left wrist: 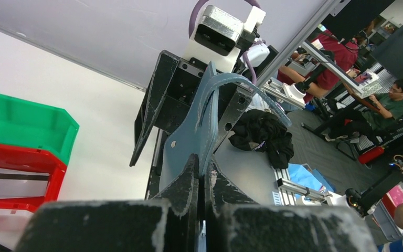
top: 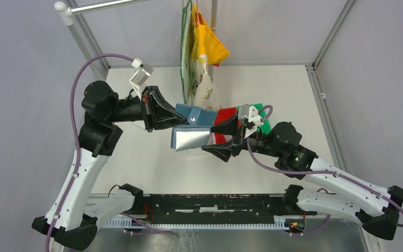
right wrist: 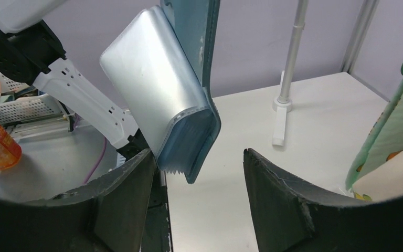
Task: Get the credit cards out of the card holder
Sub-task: Remove the credit card from the card holder.
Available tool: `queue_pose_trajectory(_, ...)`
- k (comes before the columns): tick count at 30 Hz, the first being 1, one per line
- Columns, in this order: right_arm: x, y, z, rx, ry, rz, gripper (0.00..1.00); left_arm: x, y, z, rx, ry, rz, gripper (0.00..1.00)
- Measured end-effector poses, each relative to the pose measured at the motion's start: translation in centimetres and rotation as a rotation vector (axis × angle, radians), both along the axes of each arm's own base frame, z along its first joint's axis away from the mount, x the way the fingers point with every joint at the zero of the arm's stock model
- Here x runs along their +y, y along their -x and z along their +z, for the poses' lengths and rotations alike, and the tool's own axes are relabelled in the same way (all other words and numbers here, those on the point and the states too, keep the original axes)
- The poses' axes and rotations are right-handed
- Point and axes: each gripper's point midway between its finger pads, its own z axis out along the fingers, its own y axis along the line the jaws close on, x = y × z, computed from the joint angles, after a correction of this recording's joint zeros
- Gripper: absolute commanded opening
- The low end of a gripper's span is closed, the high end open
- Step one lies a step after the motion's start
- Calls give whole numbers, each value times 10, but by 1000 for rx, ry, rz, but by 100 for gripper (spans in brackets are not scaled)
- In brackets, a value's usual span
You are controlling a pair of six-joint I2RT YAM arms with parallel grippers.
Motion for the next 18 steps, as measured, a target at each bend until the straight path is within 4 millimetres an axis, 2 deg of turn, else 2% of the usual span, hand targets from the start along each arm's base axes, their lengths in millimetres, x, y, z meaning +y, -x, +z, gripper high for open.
queue_pose_trajectory(8, 9, -1, 5, 11, -33, 30, 58, 0, 2, 4, 18, 9, -12, 2)
queue_pose_trajectory(13, 14, -7, 9, 12, -52, 33, 57, -1, 3, 6, 42, 15, -34, 2)
queue_pose_trajectory(18, 17, -6, 38, -16, -111, 56, 57, -2, 5, 5, 46, 12, -49, 2)
